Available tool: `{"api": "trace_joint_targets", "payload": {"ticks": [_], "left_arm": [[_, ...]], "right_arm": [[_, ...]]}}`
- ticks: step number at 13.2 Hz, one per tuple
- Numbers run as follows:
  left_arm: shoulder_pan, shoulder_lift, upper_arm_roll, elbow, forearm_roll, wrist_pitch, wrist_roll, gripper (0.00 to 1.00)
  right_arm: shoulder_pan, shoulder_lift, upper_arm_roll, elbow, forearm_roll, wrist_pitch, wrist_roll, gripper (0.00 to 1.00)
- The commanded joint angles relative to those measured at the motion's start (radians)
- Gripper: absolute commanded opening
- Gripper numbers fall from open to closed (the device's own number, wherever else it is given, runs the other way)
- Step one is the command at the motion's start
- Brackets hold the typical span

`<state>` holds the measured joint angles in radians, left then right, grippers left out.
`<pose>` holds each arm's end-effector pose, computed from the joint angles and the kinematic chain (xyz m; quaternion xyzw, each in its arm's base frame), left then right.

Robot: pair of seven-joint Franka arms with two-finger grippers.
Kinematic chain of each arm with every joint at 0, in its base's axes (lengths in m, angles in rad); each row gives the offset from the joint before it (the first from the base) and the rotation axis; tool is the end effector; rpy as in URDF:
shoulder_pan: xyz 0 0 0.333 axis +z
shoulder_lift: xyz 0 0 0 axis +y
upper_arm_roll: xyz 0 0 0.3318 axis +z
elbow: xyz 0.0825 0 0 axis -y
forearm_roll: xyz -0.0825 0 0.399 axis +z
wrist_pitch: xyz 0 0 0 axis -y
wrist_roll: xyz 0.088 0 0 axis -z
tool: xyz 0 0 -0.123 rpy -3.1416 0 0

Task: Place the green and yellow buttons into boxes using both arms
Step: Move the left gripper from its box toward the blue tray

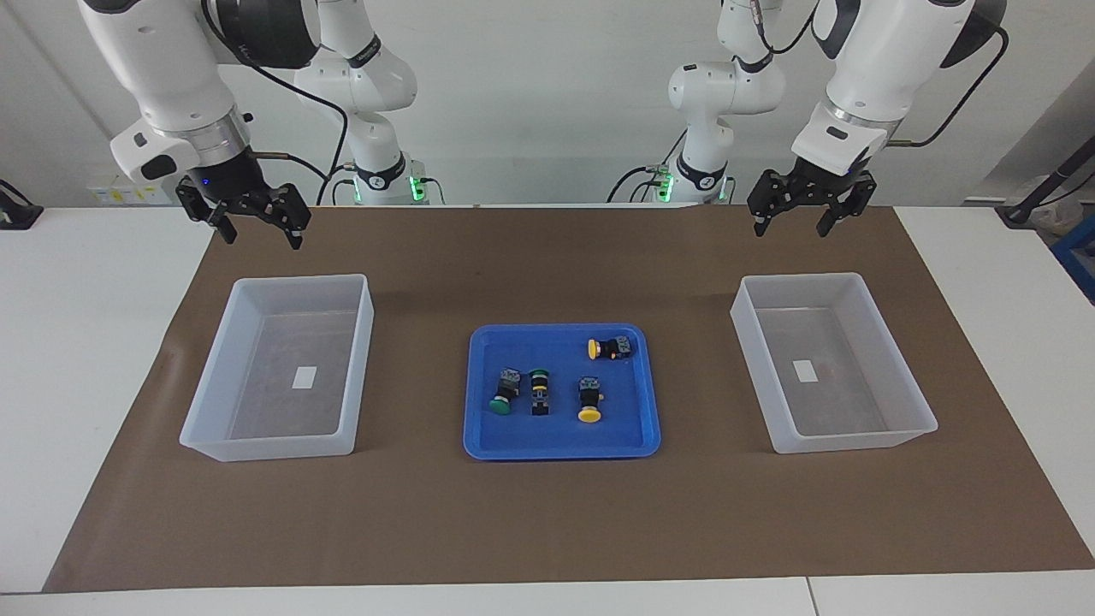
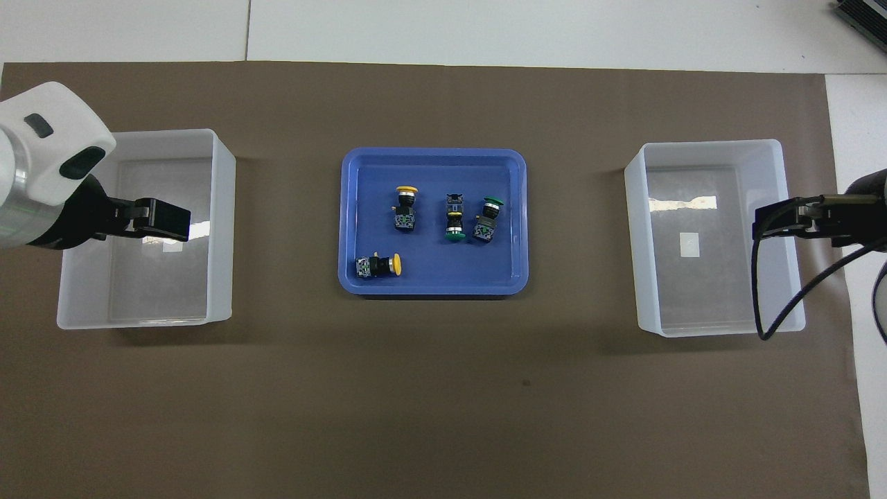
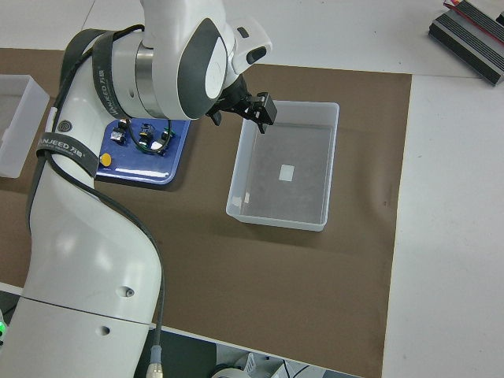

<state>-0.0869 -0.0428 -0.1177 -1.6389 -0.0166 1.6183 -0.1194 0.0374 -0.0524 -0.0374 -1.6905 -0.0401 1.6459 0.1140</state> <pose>0.5476 -0.1171 0.6192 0.9990 -0.0423 0.0099 0.0075 0.5576 -0.0052 0.6019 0.9983 -0.0555 0.0050 0.0188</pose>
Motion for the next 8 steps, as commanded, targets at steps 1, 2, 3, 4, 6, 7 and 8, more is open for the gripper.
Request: {"api": "trace_joint_targets", "payload": {"ticks": [1,2,3,4,6,7,8], "left_arm": [[-0.008,-0.025,0.0,-0.05,0.007,0.048,-0.002,1.0],[-0.016,-0.017,0.0,-0.053,0.007,0.057,-0.005,1.0],[-0.031,-0.002,0.0,-0.056,0.007,0.072,-0.041,1.0],[-0.049,0.021,0.0,-0.059,0.007,0.098,-0.119,1.0],[-0.091,0.047,0.0,-0.078,0.007,0.153,-0.247,1.0],[-0.111,0.075,0.0,-0.078,0.007,0.17,-0.299,1.0],[-0.135,0.099,0.0,-0.078,0.007,0.205,-0.363,1.0]], "right_arm": [[-0.001,-0.012,0.004,-0.006,0.003,-0.001,0.007,1.0],[-0.001,-0.012,0.005,-0.006,0.003,-0.001,0.007,1.0],[-0.001,-0.012,0.004,-0.009,0.003,-0.003,0.009,1.0],[-0.001,-0.012,0.005,-0.008,0.003,-0.004,0.009,1.0],[-0.001,-0.012,0.005,-0.008,0.003,-0.005,0.009,1.0],[-0.001,-0.012,0.005,-0.008,0.003,-0.015,0.009,1.0],[-0.001,-0.015,0.007,-0.008,0.003,-0.015,0.009,1.0]]}}
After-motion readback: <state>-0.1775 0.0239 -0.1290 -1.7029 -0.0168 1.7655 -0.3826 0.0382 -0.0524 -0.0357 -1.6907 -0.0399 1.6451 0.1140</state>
